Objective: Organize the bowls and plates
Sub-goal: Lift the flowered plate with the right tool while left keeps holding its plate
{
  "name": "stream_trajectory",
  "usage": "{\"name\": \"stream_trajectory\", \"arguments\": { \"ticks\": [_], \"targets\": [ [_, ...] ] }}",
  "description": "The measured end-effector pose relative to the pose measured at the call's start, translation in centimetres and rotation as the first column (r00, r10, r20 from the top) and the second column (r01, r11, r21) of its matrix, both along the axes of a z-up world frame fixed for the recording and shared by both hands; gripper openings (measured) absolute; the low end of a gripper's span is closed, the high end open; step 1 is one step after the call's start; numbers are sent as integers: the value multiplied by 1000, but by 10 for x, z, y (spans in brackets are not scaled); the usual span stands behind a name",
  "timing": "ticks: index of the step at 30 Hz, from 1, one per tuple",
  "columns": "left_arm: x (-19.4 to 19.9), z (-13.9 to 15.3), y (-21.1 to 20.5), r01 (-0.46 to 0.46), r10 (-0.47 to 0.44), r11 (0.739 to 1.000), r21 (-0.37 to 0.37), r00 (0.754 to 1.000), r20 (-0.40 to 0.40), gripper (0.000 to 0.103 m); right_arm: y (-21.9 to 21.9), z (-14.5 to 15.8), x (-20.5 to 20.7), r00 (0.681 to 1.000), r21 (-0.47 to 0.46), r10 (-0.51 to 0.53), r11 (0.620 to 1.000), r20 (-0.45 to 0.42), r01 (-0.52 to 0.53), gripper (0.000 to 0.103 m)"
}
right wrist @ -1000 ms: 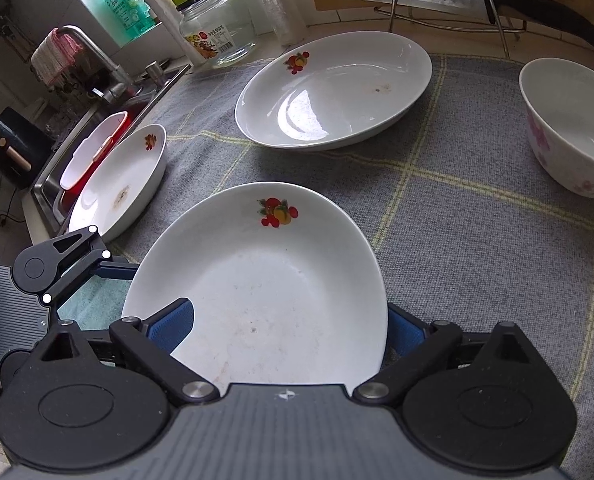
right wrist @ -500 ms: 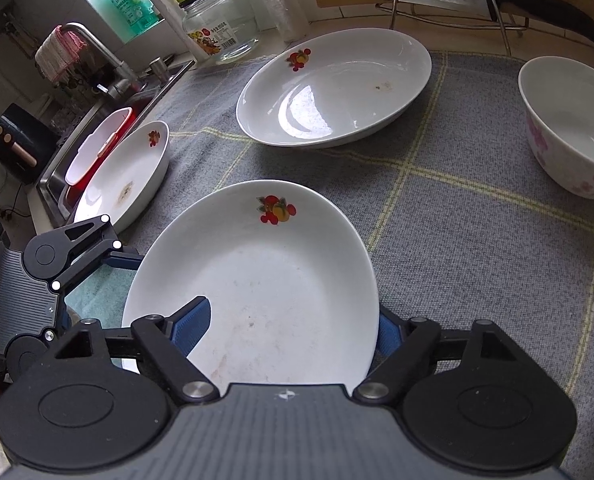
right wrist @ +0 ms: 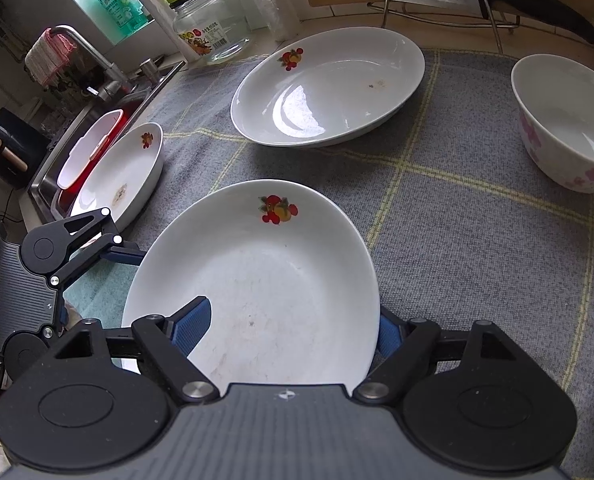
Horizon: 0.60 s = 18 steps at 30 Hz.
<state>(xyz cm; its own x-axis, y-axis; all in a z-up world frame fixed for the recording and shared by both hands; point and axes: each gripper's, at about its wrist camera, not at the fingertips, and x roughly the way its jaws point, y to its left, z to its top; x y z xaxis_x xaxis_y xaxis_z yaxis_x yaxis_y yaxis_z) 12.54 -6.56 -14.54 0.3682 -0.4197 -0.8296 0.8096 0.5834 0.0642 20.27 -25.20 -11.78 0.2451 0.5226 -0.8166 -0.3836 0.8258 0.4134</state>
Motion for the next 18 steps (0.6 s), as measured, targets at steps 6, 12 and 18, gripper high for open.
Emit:
{"name": "stream_trajectory", "arguments": {
  "ticks": [6, 12, 18],
  "targets": [
    [0, 3, 4, 0, 1, 1000, -30, 1000, 12, 99, 2, -2, 1, 1000, -2, 3, 1000, -4, -4, 88],
    [1, -1, 9, 47, -47, 996, -69, 999, 3, 99, -5, -6, -1, 1000, 46, 21, 999, 17, -21, 87],
    [4, 3, 17, 128, -127, 989, -68, 992, 21, 99, -6, -4, 3, 999, 56, 38, 998, 9, -39, 87]
  ]
}}
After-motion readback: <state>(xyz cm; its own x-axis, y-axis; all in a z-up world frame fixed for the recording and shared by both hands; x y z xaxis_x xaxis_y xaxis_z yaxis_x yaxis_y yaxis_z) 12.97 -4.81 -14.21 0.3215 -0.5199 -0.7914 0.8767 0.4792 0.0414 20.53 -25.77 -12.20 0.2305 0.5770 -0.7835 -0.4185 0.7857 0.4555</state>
